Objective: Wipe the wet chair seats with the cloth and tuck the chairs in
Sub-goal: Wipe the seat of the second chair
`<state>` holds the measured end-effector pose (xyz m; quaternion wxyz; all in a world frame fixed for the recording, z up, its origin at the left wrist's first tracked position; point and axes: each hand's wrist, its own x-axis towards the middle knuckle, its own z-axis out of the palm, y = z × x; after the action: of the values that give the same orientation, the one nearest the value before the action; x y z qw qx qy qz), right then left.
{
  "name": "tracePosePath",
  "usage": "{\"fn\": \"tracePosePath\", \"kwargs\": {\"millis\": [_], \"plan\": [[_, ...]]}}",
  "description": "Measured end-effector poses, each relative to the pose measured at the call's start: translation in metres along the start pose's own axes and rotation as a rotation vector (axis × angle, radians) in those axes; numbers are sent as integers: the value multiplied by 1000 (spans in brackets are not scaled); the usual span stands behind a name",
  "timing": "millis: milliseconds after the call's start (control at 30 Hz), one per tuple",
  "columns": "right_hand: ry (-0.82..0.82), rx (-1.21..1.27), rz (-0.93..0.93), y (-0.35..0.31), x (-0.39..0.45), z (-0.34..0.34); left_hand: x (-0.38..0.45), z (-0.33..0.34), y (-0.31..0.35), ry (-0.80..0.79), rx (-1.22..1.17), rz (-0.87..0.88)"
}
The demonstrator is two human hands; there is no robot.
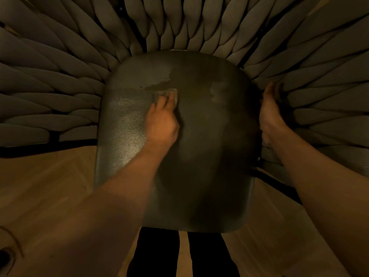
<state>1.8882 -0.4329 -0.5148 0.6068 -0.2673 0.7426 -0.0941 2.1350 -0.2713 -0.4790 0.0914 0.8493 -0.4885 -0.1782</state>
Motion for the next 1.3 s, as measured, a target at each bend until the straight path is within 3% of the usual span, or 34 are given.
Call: {"fn": "tracePosePath", "kwargs": {"millis": [333, 633, 767, 933, 1300], "plan": [[-32, 35, -11, -15, -44, 10, -3, 50, 115, -120, 66, 266], [-4, 7, -99, -15, -47, 12, -6, 60, 172, -252, -66, 337], [22, -141, -136, -17, -54, 17, -1, 55, 159, -242, 12, 408], [233, -415, -388, -22, -56, 26, 10, 43, 114, -153, 164, 410], [88, -759, -314, -44, -44, 53, 27, -11, -6, -97, 294, 151]]}}
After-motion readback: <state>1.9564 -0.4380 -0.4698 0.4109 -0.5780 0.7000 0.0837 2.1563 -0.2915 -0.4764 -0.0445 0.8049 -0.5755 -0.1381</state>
